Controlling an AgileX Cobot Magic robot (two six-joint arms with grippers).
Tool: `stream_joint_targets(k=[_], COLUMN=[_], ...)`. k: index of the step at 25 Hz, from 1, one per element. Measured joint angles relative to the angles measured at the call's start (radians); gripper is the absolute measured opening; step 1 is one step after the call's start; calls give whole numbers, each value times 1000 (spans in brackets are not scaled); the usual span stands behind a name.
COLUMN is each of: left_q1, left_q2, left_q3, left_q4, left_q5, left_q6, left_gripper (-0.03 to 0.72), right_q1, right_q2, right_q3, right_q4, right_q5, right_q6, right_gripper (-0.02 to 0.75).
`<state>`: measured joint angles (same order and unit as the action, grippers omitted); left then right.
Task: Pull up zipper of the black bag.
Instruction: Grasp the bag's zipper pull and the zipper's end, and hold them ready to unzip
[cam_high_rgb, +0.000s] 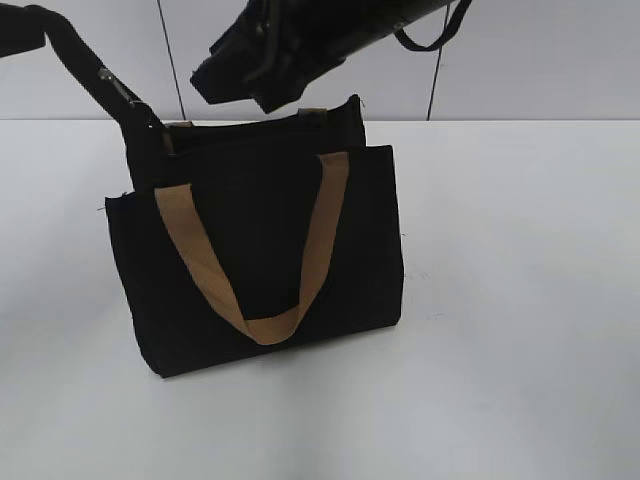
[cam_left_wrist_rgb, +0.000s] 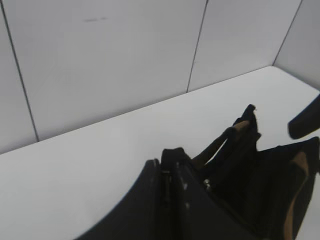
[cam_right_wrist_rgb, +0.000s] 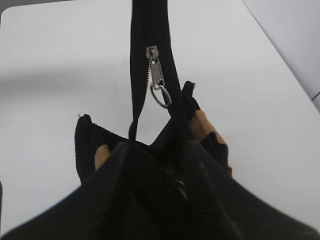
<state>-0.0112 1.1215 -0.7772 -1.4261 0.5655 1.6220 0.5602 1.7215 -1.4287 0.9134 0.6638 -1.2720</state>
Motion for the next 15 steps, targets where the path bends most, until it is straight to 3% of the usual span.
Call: stream_joint_targets(k=[4,15], left_q1=[-1,-1], left_q2=[0,33], left_q3=[3,3], left_q4=[-83,-113], left_q5=[73,139], left_q6=[59,66], left_gripper=[25,25], right_q1=[0,0], right_q2=[3,67], right_q3=[0,0], right_q4=[-1,3], right_q5=[0,-21], right_q6=[-120,-213], right_gripper=[286,235])
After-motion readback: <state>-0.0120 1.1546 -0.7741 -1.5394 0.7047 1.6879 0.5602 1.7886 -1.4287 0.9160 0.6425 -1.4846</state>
